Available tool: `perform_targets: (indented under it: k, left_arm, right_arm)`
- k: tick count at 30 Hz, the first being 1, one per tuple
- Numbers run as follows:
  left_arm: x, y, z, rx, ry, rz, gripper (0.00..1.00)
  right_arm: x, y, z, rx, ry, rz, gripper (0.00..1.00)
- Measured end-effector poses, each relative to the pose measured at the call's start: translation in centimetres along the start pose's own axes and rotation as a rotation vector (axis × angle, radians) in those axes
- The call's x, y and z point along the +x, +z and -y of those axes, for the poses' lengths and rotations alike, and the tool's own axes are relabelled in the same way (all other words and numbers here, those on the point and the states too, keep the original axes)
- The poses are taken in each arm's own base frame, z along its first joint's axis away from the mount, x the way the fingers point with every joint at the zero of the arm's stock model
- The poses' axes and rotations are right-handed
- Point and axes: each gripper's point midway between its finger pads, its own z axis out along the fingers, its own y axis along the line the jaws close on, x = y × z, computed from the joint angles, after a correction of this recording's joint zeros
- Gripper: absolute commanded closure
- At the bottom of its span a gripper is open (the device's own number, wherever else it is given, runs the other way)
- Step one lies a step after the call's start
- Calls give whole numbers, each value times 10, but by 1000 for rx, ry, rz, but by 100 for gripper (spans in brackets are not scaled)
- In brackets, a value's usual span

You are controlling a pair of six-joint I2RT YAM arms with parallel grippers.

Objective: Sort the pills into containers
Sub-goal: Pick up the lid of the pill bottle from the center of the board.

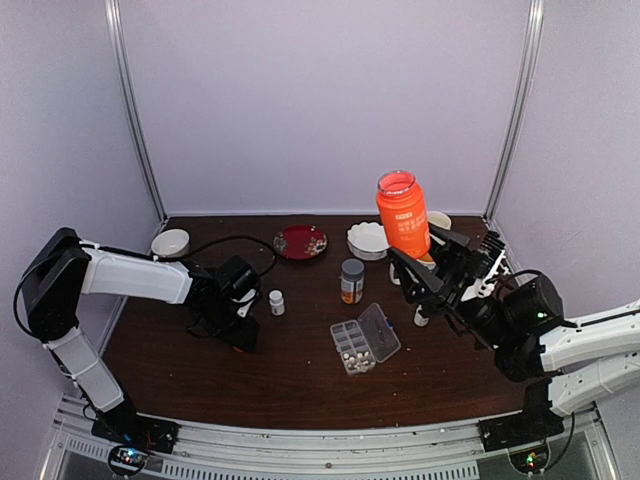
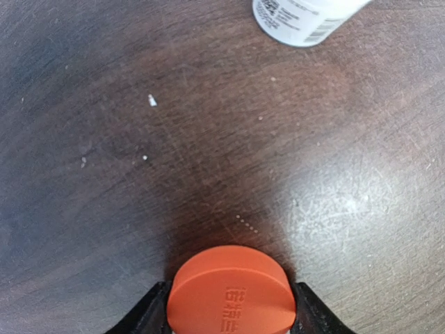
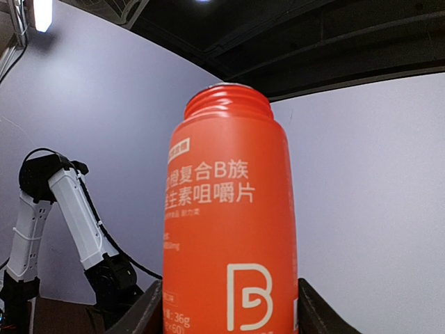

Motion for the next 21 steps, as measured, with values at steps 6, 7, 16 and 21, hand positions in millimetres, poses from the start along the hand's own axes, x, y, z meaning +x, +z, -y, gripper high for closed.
perform_targets:
  k: [6, 7, 16, 21]
  left_arm:
    - [-1, -3, 1, 4, 0, 6, 53]
    - [-2, -5, 1, 8, 0, 9, 53]
    - [-45, -104, 40, 270, 16, 245, 55]
    - [-68, -200, 73, 523, 73, 458, 59]
  right_arm:
    - [5, 1, -3, -13, -2, -19, 100]
    - [7, 2, -4, -16, -2, -25, 100]
    - [35, 4, -20, -86, -11, -122, 100]
    - [52, 2, -33, -135, -10, -189, 100]
